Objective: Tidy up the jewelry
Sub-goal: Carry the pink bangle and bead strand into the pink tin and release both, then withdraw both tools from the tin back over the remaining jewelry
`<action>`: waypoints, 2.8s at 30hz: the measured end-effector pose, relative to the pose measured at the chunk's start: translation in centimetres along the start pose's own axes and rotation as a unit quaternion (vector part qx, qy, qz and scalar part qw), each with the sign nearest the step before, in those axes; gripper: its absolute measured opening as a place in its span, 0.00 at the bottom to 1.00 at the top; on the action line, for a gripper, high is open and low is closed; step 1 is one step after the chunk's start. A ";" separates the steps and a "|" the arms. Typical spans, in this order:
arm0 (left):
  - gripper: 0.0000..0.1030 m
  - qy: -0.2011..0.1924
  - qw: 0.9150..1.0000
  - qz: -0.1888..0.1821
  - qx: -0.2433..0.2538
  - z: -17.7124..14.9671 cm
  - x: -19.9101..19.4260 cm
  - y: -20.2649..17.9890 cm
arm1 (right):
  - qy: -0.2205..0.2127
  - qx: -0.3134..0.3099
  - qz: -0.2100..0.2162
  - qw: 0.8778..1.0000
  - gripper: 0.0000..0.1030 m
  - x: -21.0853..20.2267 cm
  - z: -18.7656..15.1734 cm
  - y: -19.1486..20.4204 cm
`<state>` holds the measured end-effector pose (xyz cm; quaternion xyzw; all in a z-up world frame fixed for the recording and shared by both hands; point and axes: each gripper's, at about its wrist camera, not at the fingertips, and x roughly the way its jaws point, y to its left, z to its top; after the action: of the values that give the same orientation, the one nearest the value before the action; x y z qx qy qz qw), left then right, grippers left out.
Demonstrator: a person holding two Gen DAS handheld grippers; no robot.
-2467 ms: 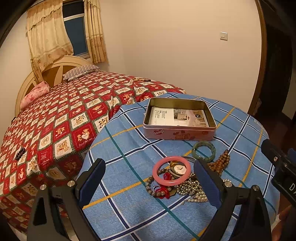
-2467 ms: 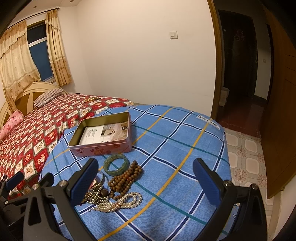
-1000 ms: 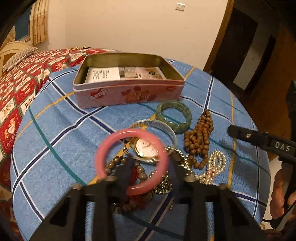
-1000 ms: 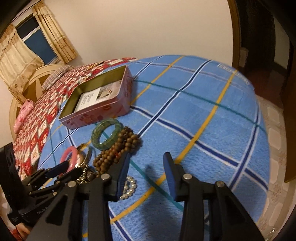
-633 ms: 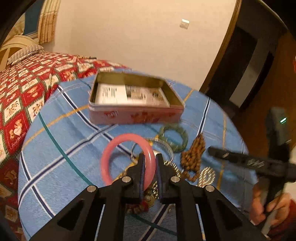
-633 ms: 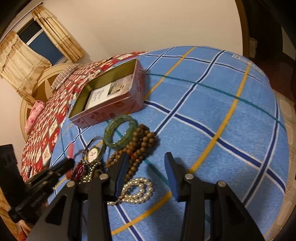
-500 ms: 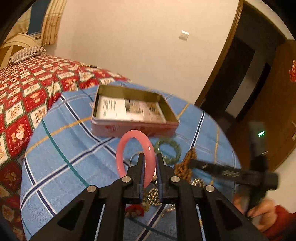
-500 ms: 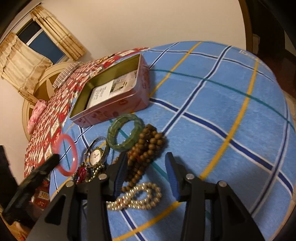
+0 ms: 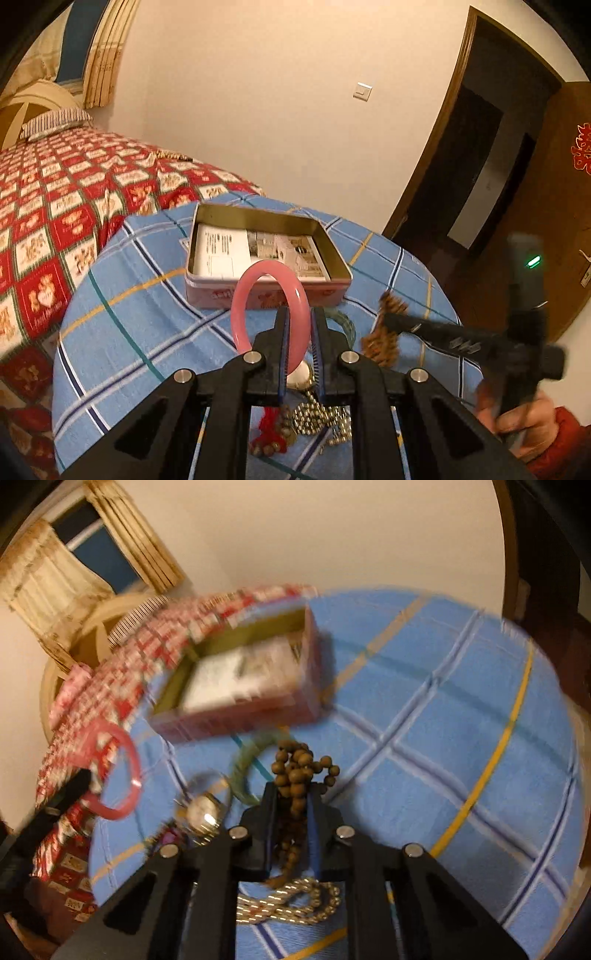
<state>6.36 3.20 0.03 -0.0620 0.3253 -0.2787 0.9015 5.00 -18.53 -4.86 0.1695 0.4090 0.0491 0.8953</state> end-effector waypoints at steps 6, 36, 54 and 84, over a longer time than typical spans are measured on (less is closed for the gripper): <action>0.10 -0.030 0.999 0.001 0.010 3.0 0.6 0.1 | -0.065 -0.012 0.053 0.996 0.17 -3.4 4.9 1.3; 0.11 0.038 0.998 0.051 0.000 5.5 15.4 3.8 | -0.002 -0.020 0.040 0.999 0.28 11.2 10.6 0.4; 0.52 0.011 0.993 0.121 -0.006 3.6 4.5 2.3 | -0.087 -0.018 -0.006 0.996 0.63 0.0 6.3 0.6; 0.54 0.074 0.987 0.139 0.018 -9.1 -1.9 -0.1 | -0.002 -0.075 -0.020 0.997 0.63 -3.0 -7.1 0.3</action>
<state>-0.48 4.79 -6.02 0.0210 0.3919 -0.1606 0.9056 -2.26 -17.05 -6.96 0.0936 0.4054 0.0618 0.9073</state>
